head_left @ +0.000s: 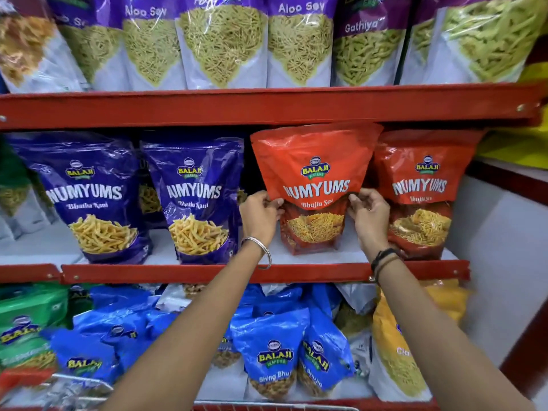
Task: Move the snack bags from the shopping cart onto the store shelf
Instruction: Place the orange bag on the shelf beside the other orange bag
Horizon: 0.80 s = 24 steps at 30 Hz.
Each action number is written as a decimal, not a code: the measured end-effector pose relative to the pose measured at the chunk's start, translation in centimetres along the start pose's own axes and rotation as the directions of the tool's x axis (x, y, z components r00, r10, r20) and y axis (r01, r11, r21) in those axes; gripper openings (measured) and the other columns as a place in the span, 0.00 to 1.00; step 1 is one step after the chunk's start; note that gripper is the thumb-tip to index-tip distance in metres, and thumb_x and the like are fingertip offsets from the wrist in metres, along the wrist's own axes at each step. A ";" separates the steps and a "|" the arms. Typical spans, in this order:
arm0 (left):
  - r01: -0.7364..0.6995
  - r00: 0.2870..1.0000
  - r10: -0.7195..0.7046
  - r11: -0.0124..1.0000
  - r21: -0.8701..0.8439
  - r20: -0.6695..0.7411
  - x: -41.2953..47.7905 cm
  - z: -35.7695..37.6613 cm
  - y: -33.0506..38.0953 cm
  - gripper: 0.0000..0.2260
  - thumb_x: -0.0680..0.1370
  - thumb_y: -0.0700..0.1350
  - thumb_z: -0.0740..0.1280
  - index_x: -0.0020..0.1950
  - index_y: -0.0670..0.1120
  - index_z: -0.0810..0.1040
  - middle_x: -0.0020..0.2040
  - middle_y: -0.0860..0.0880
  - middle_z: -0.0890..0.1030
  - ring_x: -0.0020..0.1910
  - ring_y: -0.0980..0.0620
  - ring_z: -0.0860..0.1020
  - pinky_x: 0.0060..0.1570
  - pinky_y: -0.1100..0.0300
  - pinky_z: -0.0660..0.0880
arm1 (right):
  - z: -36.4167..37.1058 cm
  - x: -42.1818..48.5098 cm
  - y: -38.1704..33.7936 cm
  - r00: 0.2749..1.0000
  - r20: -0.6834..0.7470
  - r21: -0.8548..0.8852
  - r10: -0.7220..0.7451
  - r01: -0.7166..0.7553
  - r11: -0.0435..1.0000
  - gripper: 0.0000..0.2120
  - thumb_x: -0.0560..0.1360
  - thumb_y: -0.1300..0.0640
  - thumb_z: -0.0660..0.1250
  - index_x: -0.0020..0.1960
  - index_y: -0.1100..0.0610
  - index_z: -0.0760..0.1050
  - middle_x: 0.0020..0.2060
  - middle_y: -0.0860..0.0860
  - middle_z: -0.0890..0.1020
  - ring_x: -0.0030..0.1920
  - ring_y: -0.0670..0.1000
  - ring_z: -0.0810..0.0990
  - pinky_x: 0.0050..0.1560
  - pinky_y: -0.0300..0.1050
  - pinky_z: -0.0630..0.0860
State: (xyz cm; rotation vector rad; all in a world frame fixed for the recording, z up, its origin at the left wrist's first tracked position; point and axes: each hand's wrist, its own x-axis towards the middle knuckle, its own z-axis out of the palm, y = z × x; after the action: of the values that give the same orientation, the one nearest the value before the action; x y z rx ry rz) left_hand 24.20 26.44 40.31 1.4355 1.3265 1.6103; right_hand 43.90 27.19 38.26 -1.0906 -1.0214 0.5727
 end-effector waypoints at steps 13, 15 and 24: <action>-0.017 0.999 0.013 0.996 0.084 0.051 5.6 2.7 -4.5 0.09 0.70 0.49 0.62 0.48 0.50 0.77 0.46 0.39 0.81 0.49 0.37 0.80 0.52 0.44 0.77 | 2.8 4.6 3.6 0.975 0.112 0.242 0.190 -0.213 0.947 0.05 0.79 0.56 0.55 0.52 0.55 0.67 0.44 0.52 0.76 0.48 0.50 0.75 0.44 0.38 0.77; -0.006 0.998 0.007 1.000 -0.021 0.065 3.8 3.0 -4.1 0.14 0.77 0.48 0.59 0.62 0.50 0.71 0.59 0.39 0.78 0.58 0.38 0.77 0.58 0.45 0.74 | 2.2 4.3 4.3 0.952 0.157 0.157 0.262 -0.286 0.945 0.12 0.78 0.46 0.53 0.54 0.52 0.67 0.51 0.56 0.74 0.54 0.54 0.75 0.54 0.49 0.76; 0.409 0.886 -0.291 0.857 -0.313 0.361 2.0 3.6 -3.7 0.25 0.74 0.66 0.41 0.70 0.65 0.52 0.74 0.50 0.64 0.71 0.43 0.66 0.67 0.33 0.63 | 2.3 1.1 3.0 0.882 0.274 0.081 0.383 -0.418 0.905 0.36 0.75 0.37 0.42 0.66 0.63 0.67 0.65 0.60 0.73 0.67 0.56 0.70 0.68 0.54 0.65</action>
State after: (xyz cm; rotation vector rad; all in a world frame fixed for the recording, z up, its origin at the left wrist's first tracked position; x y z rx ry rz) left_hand 26.49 30.41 37.24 1.0690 0.9637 1.2557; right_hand 42.61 30.28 36.12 -1.1309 -0.9579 1.1292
